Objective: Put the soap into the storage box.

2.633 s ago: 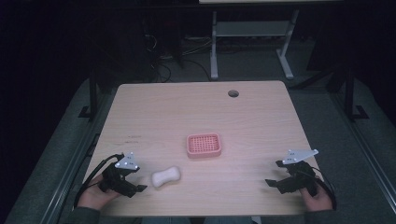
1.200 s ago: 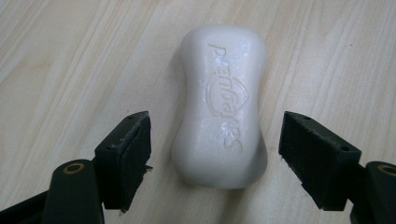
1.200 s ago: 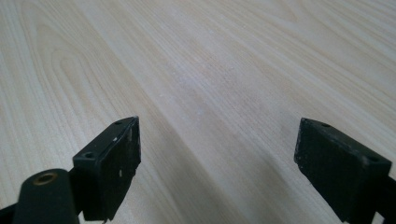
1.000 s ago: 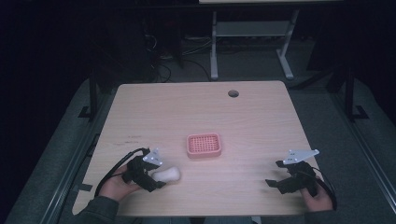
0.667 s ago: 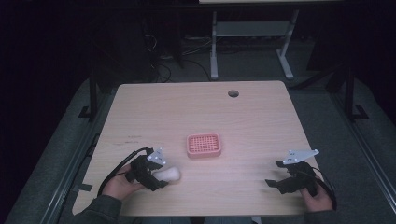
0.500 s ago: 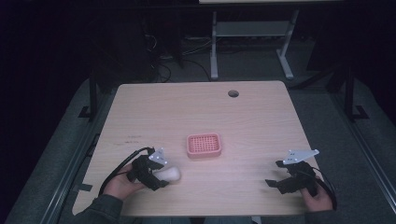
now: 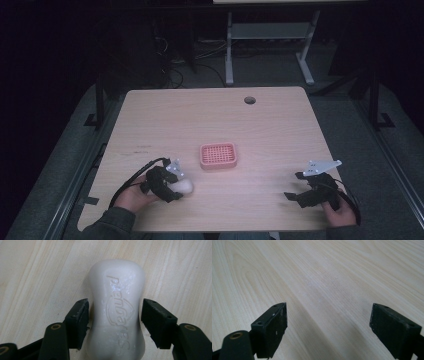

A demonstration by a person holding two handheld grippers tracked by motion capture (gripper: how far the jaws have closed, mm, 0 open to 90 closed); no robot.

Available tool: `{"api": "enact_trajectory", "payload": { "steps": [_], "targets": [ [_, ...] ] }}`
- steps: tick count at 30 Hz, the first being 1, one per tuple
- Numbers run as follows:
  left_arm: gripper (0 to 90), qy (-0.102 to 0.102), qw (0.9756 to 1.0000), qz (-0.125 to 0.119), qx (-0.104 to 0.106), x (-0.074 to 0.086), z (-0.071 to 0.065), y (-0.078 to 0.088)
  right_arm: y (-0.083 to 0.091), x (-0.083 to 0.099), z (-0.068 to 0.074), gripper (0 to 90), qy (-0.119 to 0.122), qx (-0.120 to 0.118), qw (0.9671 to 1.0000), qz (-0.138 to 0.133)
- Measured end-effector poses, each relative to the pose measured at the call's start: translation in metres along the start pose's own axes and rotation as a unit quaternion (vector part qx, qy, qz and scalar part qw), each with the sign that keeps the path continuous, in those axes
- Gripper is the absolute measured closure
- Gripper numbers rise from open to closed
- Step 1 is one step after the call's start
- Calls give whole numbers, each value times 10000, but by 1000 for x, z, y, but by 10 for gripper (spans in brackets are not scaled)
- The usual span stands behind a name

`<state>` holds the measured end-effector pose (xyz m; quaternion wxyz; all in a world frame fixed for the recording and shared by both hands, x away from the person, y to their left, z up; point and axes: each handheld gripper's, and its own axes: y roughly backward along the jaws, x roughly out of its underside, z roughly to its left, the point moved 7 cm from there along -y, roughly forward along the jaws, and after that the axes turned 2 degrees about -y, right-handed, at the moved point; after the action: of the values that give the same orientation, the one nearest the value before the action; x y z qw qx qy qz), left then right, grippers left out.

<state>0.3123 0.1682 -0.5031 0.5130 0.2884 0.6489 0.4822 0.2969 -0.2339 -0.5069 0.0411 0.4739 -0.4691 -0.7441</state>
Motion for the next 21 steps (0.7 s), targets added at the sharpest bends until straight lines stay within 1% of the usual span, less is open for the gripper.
{"api": "enact_trajectory", "payload": {
  "steps": [2,3,6,17,20,21],
  "targets": [
    [413,10,10000,22,6,-1,-1,-2,0,0,0,143,-2,1,10000,0],
    [445,-31,10000,49,19,-1,0,-2,0,0,0,143,10,4,10000,13],
    [461,-52,9999,95,2,-1,-1,-4,0,0,0,143,2,1,10000,9],
    [481,-48,10000,81,-24,-2,-1,-5,0,-1,1,143,11,9,10000,-18],
    [489,-96,9999,116,-52,-2,-2,-4,0,-1,1,143,16,13,10000,-4],
    [491,-74,9999,119,-61,-2,-2,-4,0,-1,1,143,15,13,10000,-9]
  ]
}}
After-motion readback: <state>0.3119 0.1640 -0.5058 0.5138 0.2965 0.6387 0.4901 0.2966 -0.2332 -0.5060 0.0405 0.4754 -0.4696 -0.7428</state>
